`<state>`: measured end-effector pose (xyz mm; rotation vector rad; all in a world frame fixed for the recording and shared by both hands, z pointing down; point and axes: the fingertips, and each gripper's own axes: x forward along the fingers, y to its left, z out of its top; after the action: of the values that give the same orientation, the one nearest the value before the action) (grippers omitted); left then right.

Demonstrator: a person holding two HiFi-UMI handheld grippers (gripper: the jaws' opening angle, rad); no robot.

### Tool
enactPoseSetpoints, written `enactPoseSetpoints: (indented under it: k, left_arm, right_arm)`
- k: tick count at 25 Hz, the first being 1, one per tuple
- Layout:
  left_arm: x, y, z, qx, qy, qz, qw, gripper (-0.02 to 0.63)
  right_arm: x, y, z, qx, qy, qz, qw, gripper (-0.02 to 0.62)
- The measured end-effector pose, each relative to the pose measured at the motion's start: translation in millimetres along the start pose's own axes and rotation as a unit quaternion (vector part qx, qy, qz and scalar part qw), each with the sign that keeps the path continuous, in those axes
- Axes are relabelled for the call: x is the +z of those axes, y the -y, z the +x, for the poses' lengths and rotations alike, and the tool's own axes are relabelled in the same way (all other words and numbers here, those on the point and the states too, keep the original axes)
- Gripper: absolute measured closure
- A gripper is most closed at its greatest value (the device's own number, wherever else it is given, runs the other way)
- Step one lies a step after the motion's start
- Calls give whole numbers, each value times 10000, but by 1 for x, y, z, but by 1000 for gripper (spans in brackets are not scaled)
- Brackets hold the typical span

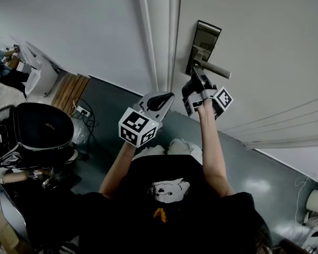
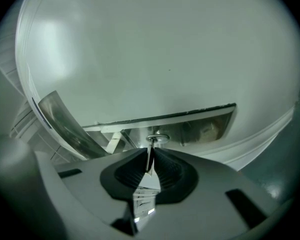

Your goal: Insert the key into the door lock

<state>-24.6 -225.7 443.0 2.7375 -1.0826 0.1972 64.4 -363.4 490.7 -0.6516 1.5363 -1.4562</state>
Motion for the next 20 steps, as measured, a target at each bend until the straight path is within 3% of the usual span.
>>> enactPoseSetpoints:
  k: [12,20]
  left_arm:
    - [-1,7,17,33,-164,-166,9997,597]
    - [1,7,25,183,-249,-397,9987,597]
  right_arm:
    - [-19,-1,-47,-568,-655,-615,9943,546]
    - [-35,-16,-69,-783,-1240,-1229,9815,546]
